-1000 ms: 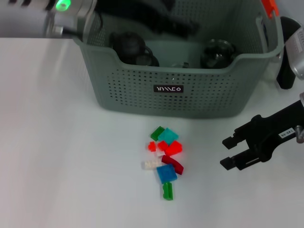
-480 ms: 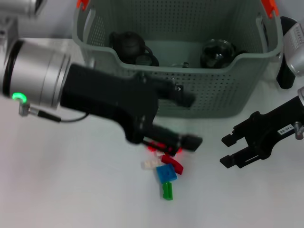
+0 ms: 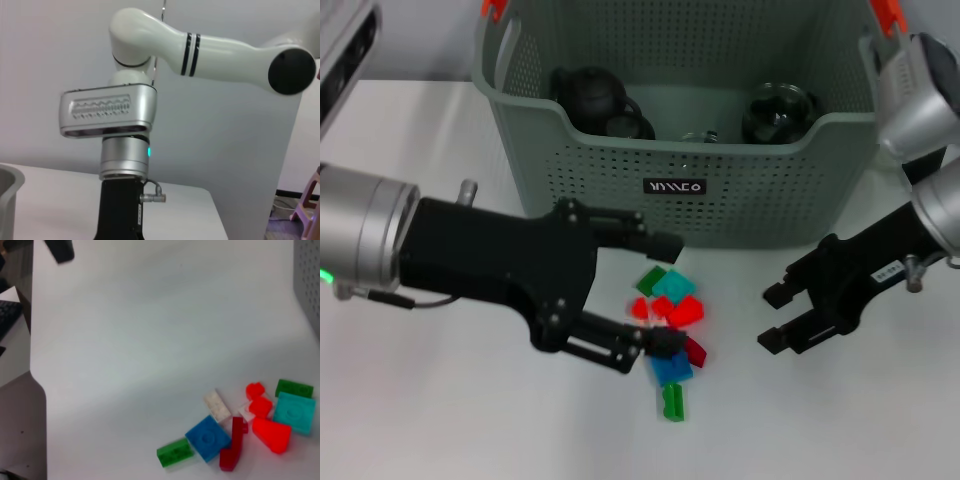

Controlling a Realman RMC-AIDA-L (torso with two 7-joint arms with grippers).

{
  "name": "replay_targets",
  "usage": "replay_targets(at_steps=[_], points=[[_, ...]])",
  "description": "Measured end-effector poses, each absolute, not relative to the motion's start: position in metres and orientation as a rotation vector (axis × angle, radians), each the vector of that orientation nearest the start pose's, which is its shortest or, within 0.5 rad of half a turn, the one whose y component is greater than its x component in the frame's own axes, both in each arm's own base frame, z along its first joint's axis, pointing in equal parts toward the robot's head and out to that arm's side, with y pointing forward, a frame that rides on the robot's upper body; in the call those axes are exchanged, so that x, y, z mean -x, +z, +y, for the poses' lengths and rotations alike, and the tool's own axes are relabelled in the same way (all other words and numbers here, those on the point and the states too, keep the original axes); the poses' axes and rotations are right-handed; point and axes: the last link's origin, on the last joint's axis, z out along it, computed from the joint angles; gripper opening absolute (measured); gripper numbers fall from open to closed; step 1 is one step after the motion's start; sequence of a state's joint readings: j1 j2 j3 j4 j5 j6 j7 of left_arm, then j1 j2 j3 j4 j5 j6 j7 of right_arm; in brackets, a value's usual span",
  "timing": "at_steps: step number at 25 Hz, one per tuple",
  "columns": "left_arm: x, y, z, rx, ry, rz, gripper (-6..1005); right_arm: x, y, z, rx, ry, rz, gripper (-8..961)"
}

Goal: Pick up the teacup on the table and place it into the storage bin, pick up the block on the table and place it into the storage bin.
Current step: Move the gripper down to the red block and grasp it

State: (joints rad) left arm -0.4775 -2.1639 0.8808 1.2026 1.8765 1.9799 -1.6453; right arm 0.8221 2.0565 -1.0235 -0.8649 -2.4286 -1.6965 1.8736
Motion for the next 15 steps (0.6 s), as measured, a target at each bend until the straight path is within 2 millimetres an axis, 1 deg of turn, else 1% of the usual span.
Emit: replay_targets(at_steps=[5,9,11,15], points=[[0.183,0.028,0.280,3.095,-0.818,-0.185,848,-0.169,-0.019,0.366,3.148,-0.281,0.535,658],[0.195,0.026,0.276,3.109,-0.821,-0.237,848,-0.159,-0.024,0.367,3.157,-0.337,0.528,657],[0.202,0.022,0.277,3.118,-0.771,-0.279,848,-0.158,-0.024,0.367,3.158,-0.343,0.525,657],[0.208,0.015,0.283,3.112,-0.662,-0.316,848,-0.158,-0.024,0.368,3.149,-0.368,0.532,657]])
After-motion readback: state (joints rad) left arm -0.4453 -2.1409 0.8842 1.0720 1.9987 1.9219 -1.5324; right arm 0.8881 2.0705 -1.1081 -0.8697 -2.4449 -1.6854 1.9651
